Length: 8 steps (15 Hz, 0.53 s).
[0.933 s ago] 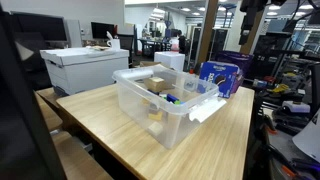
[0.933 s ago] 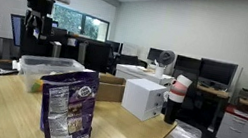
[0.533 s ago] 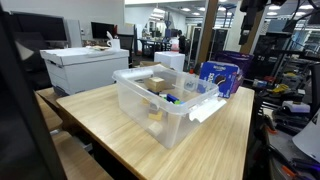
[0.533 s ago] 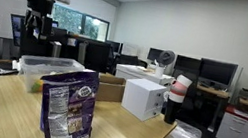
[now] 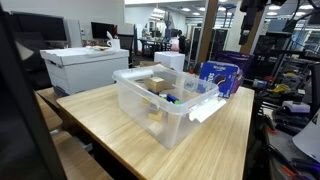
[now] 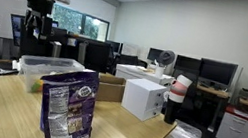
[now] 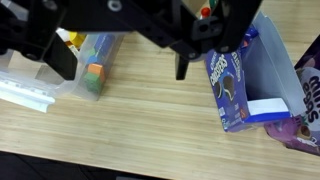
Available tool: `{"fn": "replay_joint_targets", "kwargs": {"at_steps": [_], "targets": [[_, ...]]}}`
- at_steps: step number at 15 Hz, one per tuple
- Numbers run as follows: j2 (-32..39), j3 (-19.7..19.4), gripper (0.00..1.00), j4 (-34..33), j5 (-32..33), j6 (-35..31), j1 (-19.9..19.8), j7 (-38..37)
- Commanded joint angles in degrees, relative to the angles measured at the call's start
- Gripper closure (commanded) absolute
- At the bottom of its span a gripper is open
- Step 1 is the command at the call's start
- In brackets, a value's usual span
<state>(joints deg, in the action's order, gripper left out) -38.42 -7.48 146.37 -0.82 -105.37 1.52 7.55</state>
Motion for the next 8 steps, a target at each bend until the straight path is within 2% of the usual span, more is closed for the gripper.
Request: {"fn": "replay_joint_targets", "kwargs": {"at_steps": [1,8], "targets": [[0.1,0.9,0.00,-0.1,-0.5,0.1,-1.1,0.5],[1.1,1.4,0.00,0.2,-0.1,-1.3,-1.3,-0.3]]}}
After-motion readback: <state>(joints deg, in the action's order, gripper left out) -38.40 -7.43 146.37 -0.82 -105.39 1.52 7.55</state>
